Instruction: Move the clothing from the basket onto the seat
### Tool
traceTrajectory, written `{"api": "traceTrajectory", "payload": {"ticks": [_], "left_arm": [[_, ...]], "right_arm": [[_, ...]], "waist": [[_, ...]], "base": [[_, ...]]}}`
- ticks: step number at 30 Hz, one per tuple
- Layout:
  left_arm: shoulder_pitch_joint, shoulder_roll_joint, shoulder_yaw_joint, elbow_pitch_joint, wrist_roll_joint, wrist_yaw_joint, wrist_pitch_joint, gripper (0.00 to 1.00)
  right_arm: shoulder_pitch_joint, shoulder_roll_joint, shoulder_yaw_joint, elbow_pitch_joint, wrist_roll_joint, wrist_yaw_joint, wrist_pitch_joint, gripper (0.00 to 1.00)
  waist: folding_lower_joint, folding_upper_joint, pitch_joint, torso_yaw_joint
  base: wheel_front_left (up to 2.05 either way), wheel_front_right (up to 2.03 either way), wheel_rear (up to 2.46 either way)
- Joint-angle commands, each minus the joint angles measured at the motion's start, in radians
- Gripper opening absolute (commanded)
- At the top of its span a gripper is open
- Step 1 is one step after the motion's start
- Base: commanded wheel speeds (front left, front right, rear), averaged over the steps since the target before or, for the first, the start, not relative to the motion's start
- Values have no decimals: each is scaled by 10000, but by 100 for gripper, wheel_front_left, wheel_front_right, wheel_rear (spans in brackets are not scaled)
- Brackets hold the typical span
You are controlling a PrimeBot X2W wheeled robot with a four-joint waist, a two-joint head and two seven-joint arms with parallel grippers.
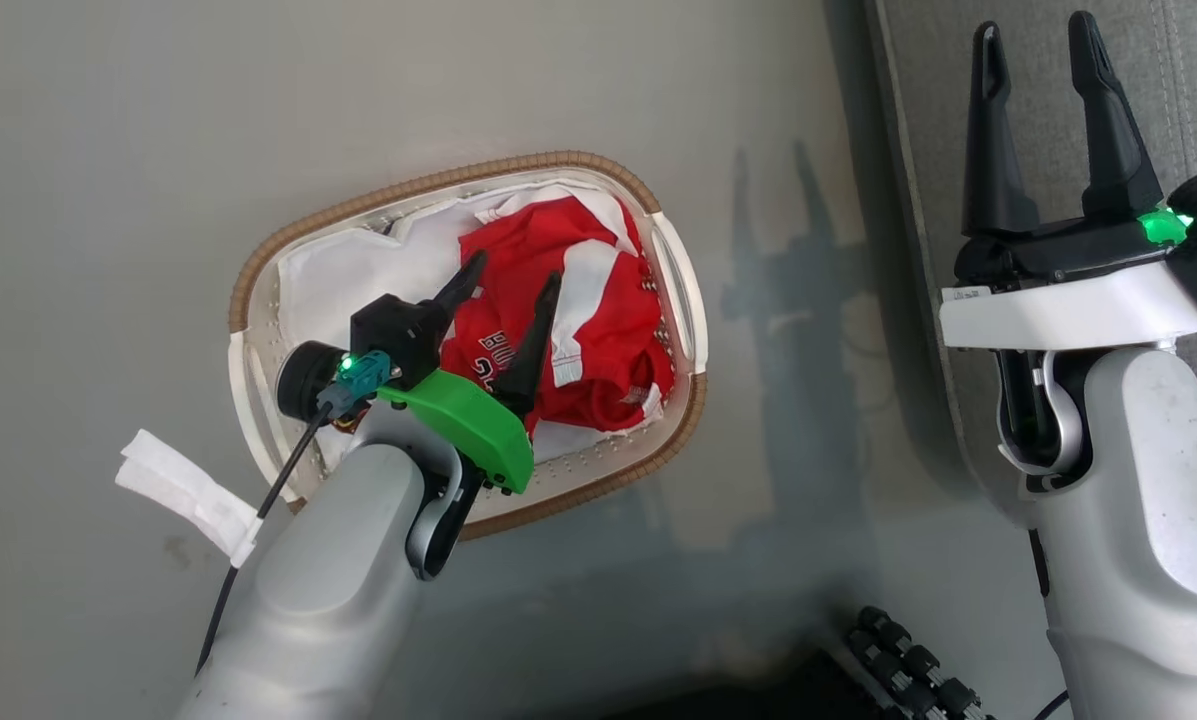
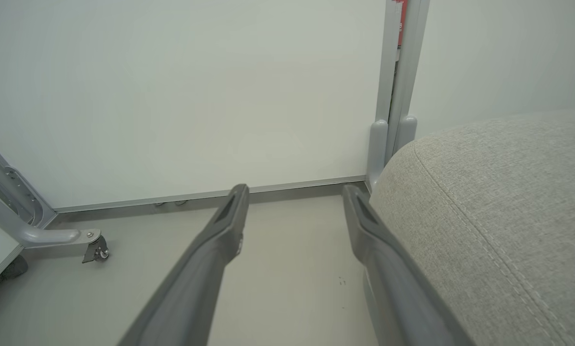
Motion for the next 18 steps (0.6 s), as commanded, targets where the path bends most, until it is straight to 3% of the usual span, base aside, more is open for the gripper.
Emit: {"api": "traceTrajectory", "payload": {"ticks": [1,9,18], "left_arm": [[-246,115,-41,81,-207,19,7,100],[-941,159,-1253,932,-873,19,7,100],[-2099,-130,-2775,2945,-1609,19,7,100]], "right_arm": [[-106,-35,9,-97,52,-14,-47,100],[-47,-37,31,-391,188,-14,-47,100],[-11,-37,192,-565,304,-14,-47,100]], "waist": [[-2,-1,529,-282],[-2,-1,1079,-529],[-2,-1,1451,-876]], "base": [[0,0,0],[0,0,0],[0,0,0]]}}
